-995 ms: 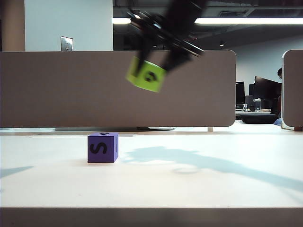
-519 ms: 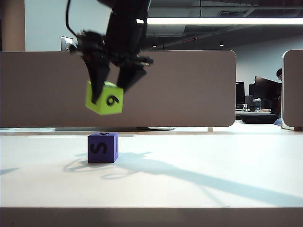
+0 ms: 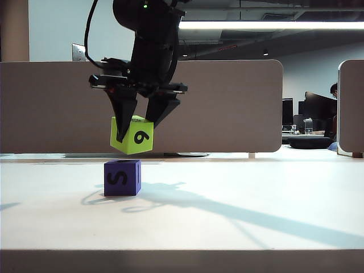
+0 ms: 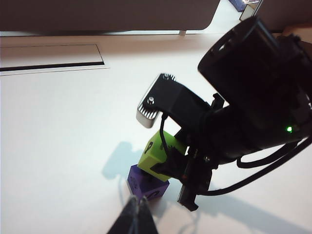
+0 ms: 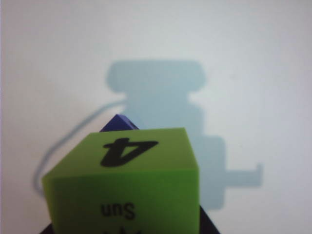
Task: Stack the letter block on the right onto the letter block on the left.
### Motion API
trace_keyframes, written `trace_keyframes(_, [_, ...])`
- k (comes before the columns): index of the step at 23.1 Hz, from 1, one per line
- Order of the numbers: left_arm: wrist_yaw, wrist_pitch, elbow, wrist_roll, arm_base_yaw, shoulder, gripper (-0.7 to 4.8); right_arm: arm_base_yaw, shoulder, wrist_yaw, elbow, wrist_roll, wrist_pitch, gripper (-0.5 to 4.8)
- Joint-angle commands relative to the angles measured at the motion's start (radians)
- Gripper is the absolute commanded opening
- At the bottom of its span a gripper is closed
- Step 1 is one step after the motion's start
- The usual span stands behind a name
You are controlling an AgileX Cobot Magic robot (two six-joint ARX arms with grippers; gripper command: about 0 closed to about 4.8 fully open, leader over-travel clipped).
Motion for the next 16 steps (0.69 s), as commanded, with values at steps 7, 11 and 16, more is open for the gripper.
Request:
trace_keyframes(7, [0.001, 0.004, 0.005, 0.03, -0.002, -0.003, -0.05, 0.001, 0.002, -0.046, 0.003, 0.001, 0.04, 3.33])
trace_keyframes(11, [-0.002, 0.005, 0.005, 0.03, -0.002, -0.006, -0.05, 0.0, 0.002, -0.045, 0.0, 0.001, 0.035, 3.37])
trace_keyframes(16, [-0.004, 0.005, 0.005, 0.03, -0.002, -0.006, -0.05, 0.0, -0.008, -0.046, 0.001, 0.001, 0.032, 3.37])
